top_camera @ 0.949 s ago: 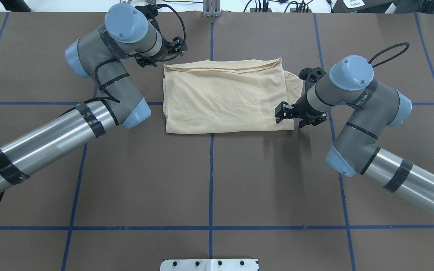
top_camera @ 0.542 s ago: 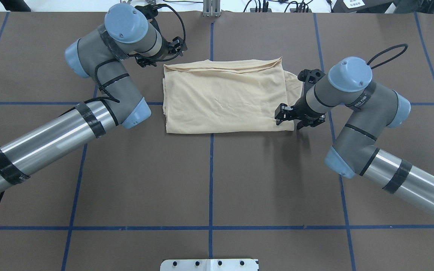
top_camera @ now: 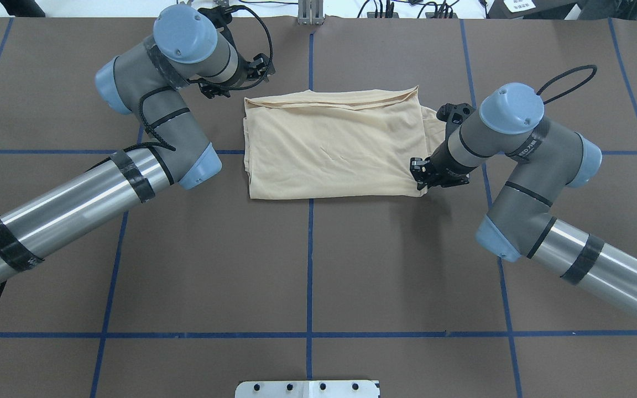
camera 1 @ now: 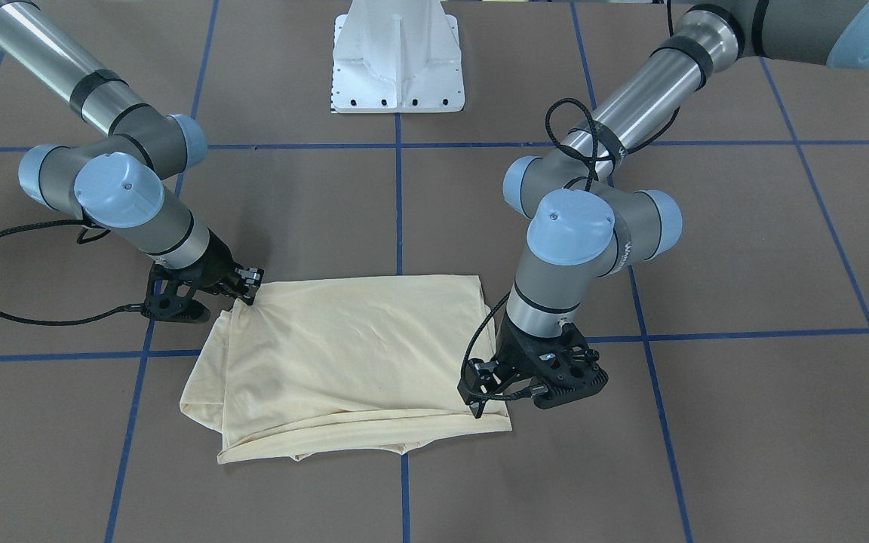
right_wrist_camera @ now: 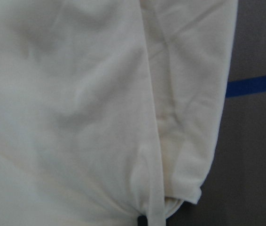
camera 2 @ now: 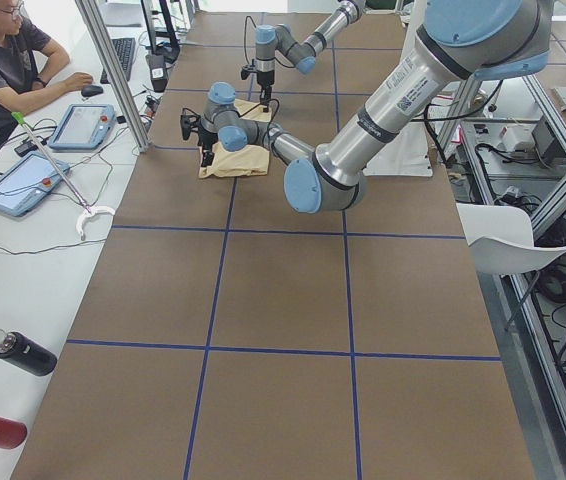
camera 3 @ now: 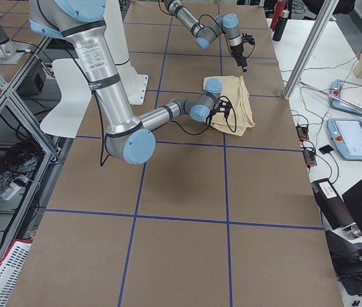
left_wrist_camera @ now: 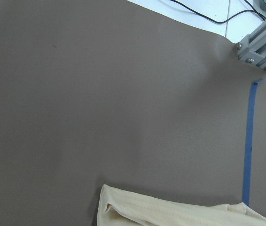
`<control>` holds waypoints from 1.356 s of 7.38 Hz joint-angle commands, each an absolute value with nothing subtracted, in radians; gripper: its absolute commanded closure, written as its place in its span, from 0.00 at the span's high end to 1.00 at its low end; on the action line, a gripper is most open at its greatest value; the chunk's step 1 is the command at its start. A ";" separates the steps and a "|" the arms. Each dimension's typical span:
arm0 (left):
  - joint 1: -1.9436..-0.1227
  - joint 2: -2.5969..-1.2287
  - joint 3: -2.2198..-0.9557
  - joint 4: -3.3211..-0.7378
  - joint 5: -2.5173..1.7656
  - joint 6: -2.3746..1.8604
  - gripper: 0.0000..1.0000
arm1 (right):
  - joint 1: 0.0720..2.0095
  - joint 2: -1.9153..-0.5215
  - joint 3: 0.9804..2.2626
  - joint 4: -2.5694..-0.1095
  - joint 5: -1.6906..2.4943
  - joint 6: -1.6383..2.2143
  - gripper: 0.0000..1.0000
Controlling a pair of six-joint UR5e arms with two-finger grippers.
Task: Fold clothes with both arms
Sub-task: 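Grasp the shirt edge with the right gripper and drag it toward the robot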
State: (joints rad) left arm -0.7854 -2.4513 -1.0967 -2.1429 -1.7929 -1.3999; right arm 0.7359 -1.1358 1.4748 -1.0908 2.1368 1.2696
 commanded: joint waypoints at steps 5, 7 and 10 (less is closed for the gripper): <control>-0.782 -2.450 -1.115 -2.141 -1.792 -1.401 0.99 | 0.729 -1.423 1.930 -1.361 2.330 1.281 0.00; -0.781 -2.436 -1.132 -2.143 -1.792 -1.401 0.99 | 0.657 -1.492 1.999 -1.373 2.423 1.320 0.00; -0.781 -2.402 -1.176 -2.143 -1.792 -1.401 0.99 | 0.478 -1.490 2.058 -1.370 2.525 1.568 0.00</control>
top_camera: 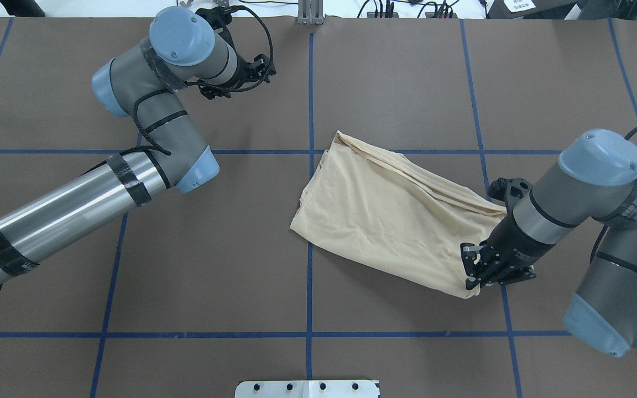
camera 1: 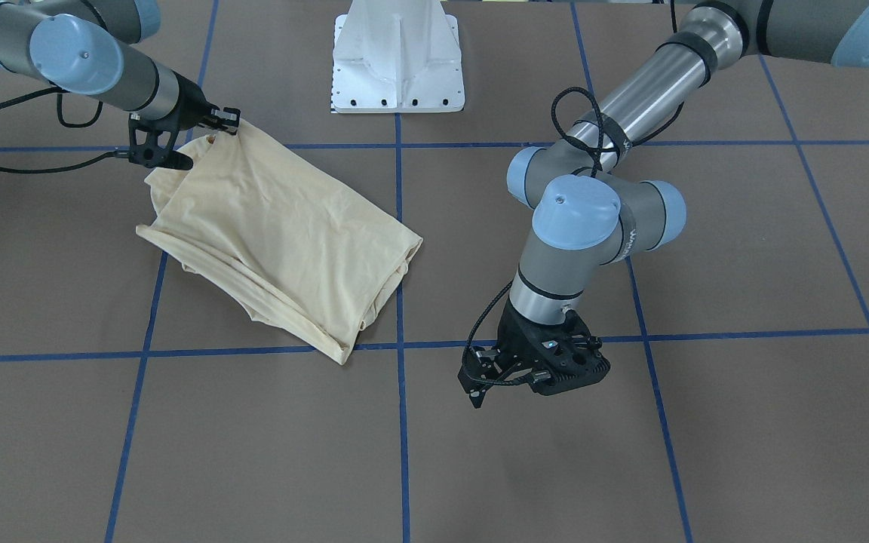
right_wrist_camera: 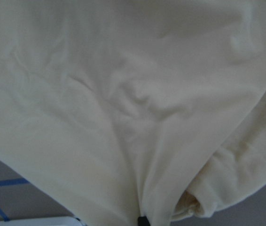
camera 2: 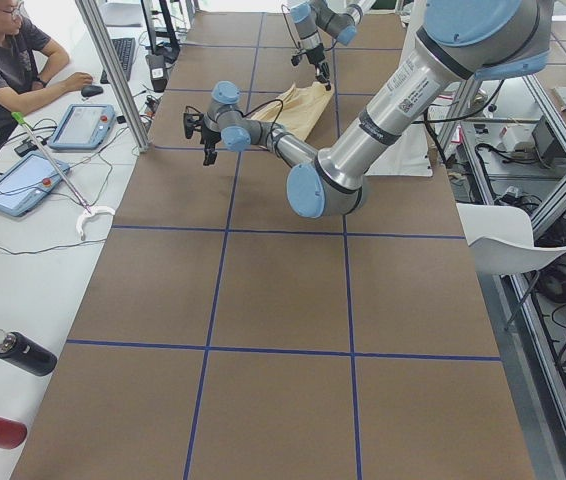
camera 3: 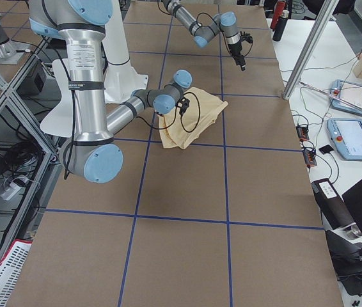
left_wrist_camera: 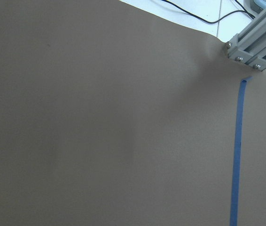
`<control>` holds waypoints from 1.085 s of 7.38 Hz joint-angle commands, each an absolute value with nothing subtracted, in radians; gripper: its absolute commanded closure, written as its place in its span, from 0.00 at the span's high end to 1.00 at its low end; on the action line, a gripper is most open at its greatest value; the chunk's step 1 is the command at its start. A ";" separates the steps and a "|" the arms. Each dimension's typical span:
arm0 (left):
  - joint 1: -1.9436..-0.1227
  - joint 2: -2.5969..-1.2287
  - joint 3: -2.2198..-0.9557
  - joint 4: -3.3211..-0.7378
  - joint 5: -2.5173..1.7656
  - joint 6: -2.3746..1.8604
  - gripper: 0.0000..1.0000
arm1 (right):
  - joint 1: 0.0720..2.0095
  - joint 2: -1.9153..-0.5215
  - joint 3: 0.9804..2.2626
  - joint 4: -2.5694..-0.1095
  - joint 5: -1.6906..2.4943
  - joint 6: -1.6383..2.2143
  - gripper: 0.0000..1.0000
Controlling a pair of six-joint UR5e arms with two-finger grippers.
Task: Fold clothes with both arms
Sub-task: 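Grasp the shirt edge with the right gripper and drag it toward the robot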
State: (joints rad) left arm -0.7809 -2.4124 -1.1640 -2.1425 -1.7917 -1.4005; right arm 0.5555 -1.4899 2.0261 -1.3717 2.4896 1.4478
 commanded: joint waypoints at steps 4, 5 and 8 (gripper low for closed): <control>-0.770 -2.375 -1.216 -2.148 -1.793 -1.393 0.99 | 0.443 -1.459 2.043 -1.365 2.453 1.643 1.00; -0.770 -2.347 -1.277 -2.146 -1.799 -1.388 0.99 | 0.481 -1.450 2.045 -1.359 2.400 1.631 1.00; -0.694 -2.205 -1.518 -2.132 -1.877 -1.408 0.99 | 0.628 -1.336 2.033 -1.361 2.286 1.577 1.00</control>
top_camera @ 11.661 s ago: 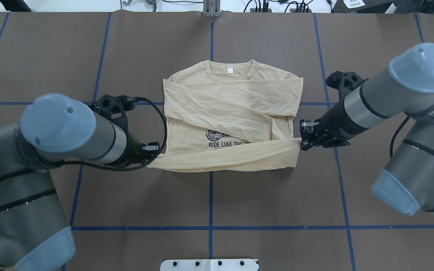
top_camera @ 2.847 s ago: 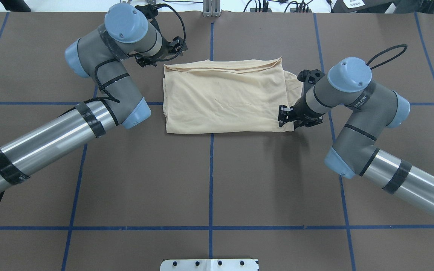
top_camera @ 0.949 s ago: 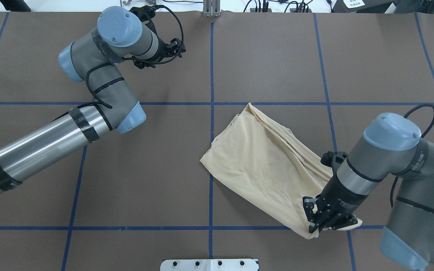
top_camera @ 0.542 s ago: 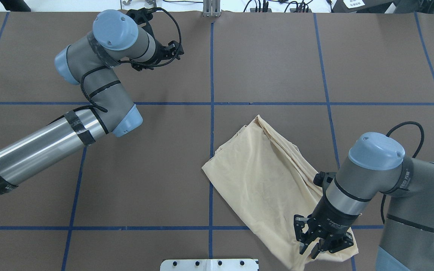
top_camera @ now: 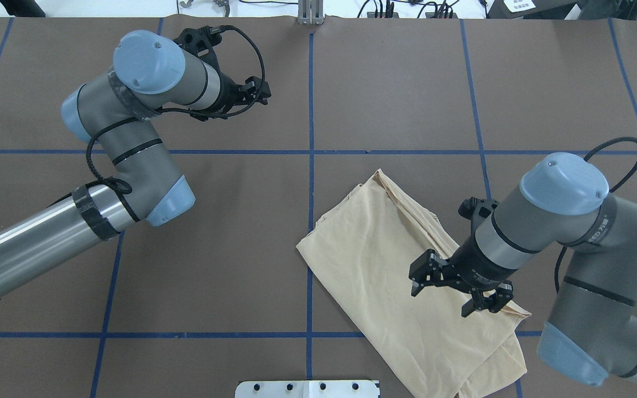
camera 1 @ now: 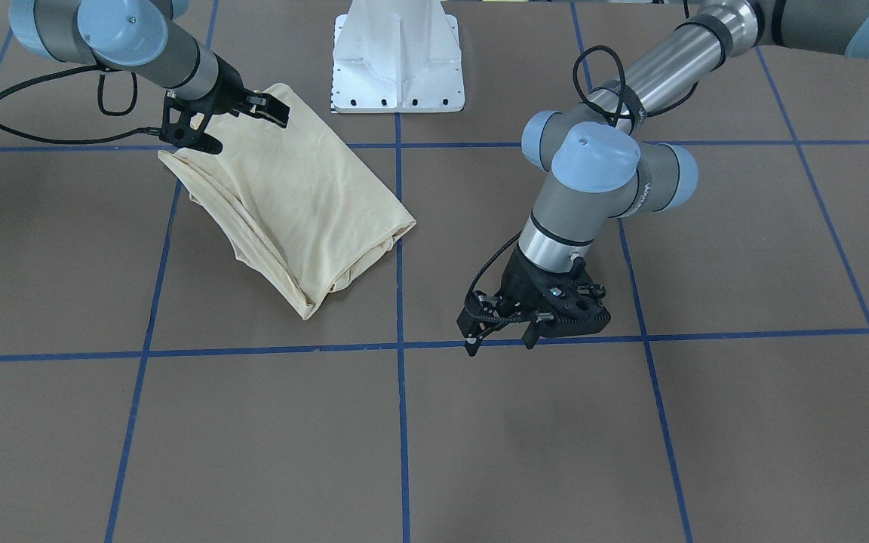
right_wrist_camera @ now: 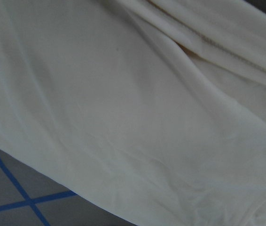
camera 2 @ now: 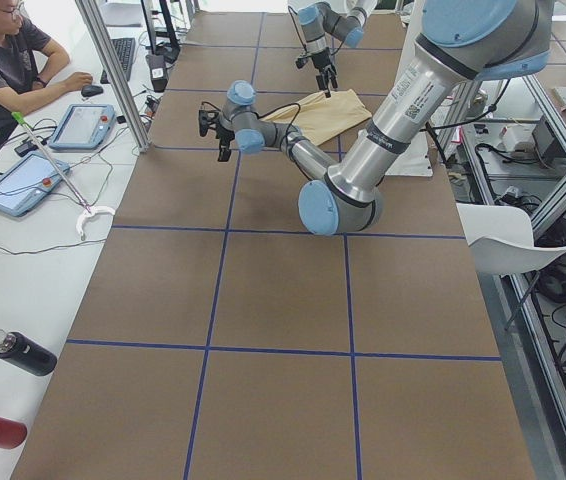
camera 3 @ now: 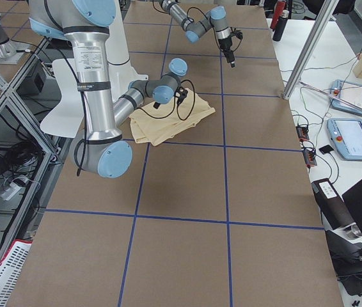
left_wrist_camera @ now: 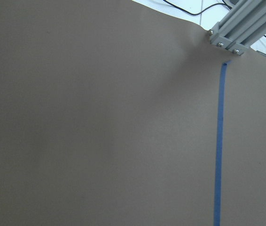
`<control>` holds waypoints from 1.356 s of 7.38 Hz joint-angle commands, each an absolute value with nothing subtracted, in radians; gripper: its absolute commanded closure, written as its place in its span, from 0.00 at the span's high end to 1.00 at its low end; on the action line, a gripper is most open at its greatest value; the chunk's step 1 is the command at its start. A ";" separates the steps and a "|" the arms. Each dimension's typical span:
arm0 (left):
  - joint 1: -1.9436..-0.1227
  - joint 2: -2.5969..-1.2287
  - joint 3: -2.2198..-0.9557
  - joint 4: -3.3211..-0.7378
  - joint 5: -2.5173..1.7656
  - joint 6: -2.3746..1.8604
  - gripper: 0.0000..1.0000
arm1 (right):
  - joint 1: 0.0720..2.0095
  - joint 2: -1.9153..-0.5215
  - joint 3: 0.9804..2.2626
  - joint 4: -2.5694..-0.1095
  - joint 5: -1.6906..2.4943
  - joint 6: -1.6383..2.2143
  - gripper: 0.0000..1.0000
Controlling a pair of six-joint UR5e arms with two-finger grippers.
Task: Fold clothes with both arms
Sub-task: 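Release the shirt and raise the right gripper while the left gripper descends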
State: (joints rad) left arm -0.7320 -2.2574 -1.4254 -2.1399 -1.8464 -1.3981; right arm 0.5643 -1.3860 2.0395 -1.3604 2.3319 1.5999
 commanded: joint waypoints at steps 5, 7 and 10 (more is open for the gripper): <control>-0.411 -2.178 -1.617 -2.120 -1.861 -1.749 0.99 | 0.804 -1.239 1.996 -1.361 2.157 1.418 1.00; -0.388 -2.201 -1.565 -2.129 -1.816 -1.747 0.98 | 0.807 -1.236 1.996 -1.361 2.132 1.414 1.00; -0.388 -2.237 -1.522 -2.129 -1.815 -1.738 0.92 | 0.807 -1.229 1.996 -1.361 2.132 1.414 1.00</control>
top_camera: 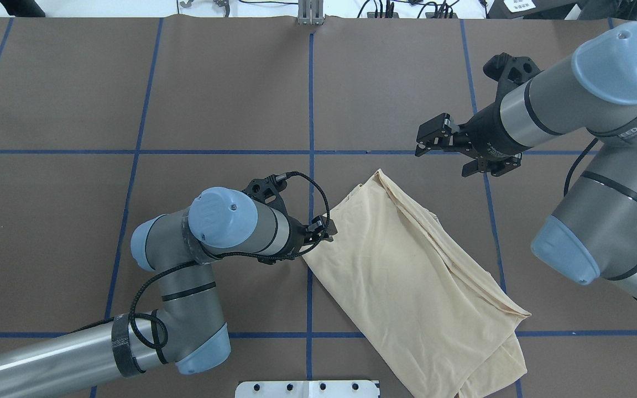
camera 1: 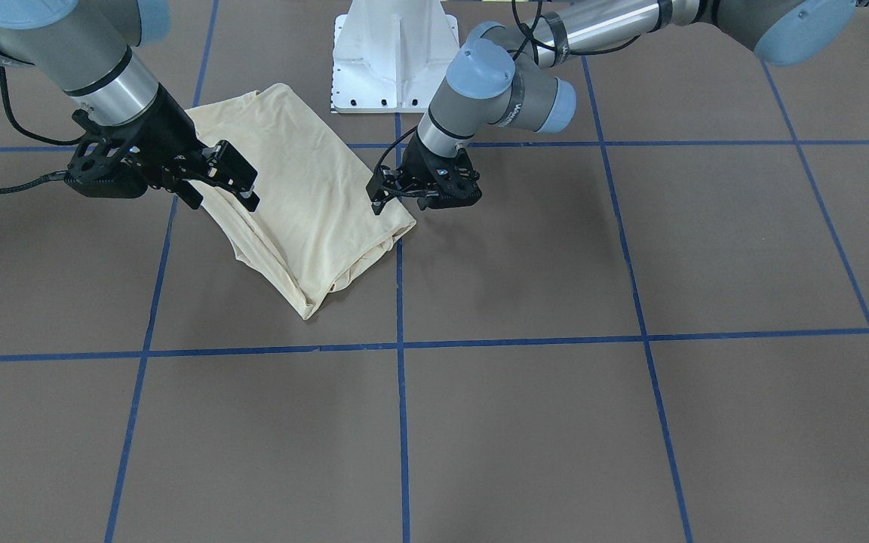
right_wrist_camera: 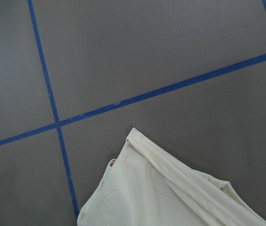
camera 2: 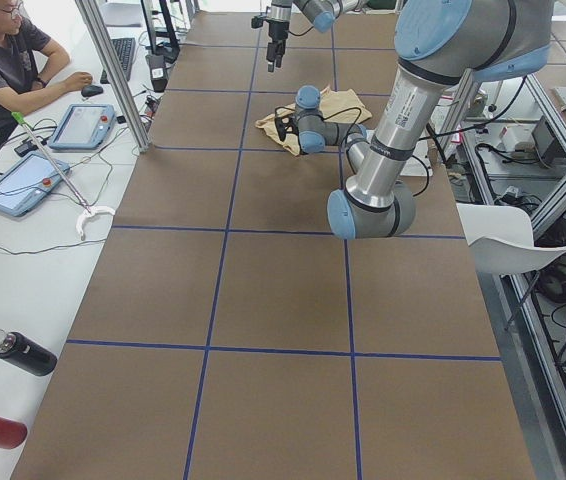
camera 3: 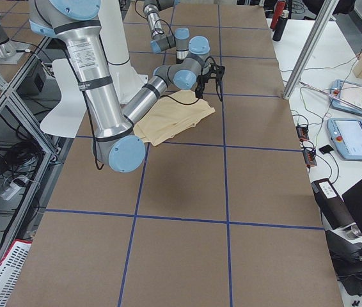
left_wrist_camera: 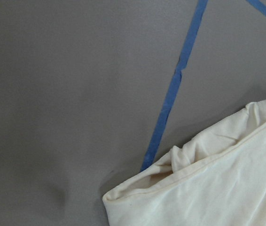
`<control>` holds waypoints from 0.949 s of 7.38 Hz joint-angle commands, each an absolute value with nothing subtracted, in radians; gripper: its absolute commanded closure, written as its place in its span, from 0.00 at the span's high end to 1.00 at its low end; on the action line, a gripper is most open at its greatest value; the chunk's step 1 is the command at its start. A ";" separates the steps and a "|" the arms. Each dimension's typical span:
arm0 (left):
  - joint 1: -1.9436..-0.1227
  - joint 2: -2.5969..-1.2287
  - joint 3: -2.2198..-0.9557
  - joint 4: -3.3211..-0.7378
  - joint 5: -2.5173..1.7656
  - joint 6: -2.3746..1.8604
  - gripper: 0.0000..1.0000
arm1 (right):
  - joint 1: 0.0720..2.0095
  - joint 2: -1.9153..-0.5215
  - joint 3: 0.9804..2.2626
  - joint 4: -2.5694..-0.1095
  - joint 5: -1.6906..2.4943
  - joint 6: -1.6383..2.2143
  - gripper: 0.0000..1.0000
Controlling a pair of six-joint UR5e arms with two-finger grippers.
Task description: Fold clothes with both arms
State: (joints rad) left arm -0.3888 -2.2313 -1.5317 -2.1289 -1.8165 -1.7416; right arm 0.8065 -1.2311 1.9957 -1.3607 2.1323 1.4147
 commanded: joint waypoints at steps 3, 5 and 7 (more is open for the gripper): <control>-0.388 -2.237 -1.516 -2.129 -1.805 -1.724 0.88 | 0.807 -1.230 1.996 -1.361 2.132 1.414 1.00; -0.388 -2.237 -1.513 -2.129 -1.799 -1.723 0.86 | 0.808 -1.230 1.996 -1.361 2.134 1.414 1.00; -0.388 -2.237 -1.513 -2.128 -1.798 -1.723 0.83 | 0.808 -1.230 1.996 -1.361 2.134 1.414 1.00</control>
